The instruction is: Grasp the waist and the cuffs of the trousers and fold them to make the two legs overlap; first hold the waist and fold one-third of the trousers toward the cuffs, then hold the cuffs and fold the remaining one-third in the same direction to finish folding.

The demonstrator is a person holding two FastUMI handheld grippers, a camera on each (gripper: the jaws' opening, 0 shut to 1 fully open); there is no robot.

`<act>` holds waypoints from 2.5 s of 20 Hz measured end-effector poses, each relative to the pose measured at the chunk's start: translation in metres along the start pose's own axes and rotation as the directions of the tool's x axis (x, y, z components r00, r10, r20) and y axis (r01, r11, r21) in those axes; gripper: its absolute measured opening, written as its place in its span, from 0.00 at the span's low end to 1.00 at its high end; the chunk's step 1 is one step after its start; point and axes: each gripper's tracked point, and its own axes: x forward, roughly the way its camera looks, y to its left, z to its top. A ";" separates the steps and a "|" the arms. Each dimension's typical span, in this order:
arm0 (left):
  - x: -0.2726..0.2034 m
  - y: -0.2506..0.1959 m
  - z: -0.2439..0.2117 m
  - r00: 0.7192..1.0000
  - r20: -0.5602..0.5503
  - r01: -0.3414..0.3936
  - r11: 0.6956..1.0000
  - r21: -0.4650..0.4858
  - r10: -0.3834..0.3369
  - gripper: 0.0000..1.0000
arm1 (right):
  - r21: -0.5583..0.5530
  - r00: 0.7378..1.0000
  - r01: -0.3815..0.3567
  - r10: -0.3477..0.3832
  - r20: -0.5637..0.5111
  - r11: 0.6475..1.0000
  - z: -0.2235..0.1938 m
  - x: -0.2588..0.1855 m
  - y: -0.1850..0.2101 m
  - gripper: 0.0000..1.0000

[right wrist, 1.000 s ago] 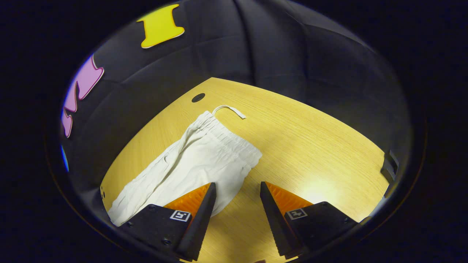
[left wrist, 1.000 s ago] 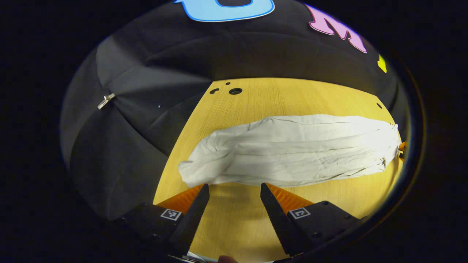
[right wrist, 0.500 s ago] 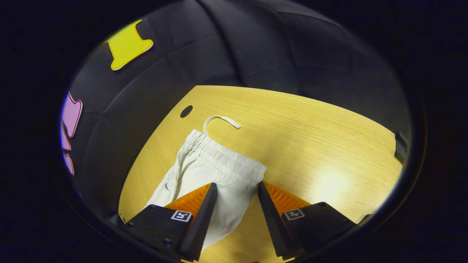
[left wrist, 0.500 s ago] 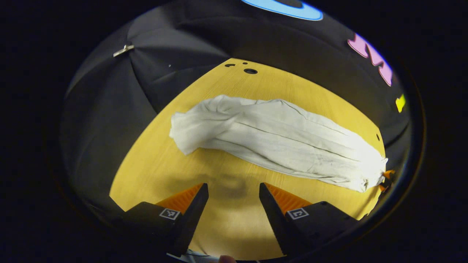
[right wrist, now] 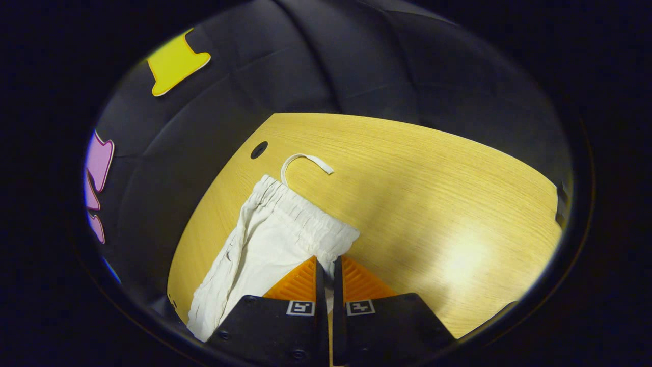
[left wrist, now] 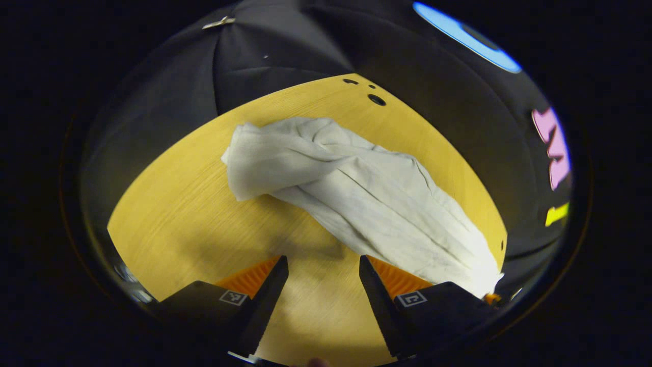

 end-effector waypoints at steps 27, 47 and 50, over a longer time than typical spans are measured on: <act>0.060 -0.005 0.048 0.997 0.076 -0.026 0.992 -0.125 0.035 0.07 | -0.058 0.964 -0.214 0.220 0.149 0.975 0.049 -0.065 0.025 0.07; 0.056 -0.003 0.051 0.999 0.002 0.039 0.999 -0.028 -0.039 0.06 | -0.577 0.831 -0.488 0.551 -0.078 0.655 -0.123 -0.162 0.220 0.07; 0.055 -0.003 0.052 0.999 -0.001 0.048 0.998 -0.034 -0.048 0.06 | -0.616 0.838 -0.500 0.518 -0.169 0.608 -0.171 -0.151 0.220 0.07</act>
